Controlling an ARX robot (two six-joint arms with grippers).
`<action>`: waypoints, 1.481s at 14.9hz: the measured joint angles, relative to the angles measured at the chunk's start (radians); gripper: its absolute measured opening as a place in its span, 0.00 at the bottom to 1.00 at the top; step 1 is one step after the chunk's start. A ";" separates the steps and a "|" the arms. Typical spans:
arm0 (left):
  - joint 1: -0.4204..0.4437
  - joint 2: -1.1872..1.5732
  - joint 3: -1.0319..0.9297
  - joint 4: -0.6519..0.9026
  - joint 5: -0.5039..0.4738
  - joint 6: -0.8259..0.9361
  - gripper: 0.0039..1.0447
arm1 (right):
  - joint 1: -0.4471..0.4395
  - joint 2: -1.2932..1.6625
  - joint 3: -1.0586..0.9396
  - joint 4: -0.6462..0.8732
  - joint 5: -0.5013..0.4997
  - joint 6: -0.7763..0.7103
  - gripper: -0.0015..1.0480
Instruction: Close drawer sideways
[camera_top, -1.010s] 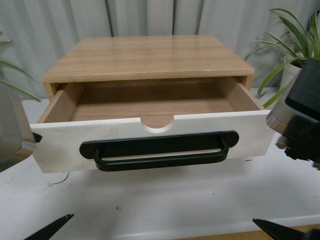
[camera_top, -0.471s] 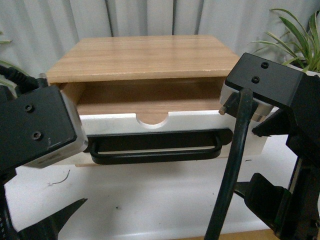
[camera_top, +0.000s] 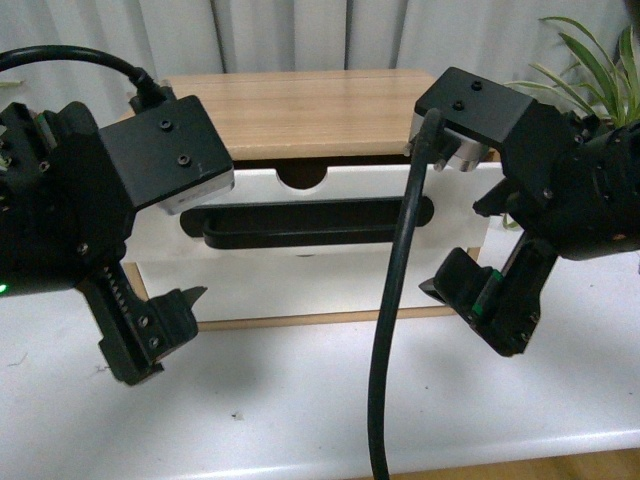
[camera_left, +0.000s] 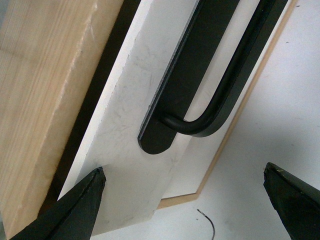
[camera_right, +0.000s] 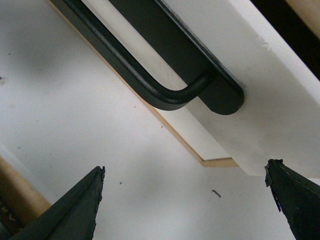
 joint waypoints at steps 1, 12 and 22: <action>0.000 0.037 0.038 0.001 -0.016 0.005 0.94 | -0.005 0.037 0.039 0.001 0.001 0.003 0.94; 0.027 -0.356 -0.234 0.064 0.068 -0.183 0.94 | -0.027 -0.316 -0.288 0.225 0.012 0.140 0.94; 0.362 -1.408 -0.666 -0.375 0.115 -0.785 0.94 | -0.011 -1.225 -0.796 0.081 0.395 0.532 0.94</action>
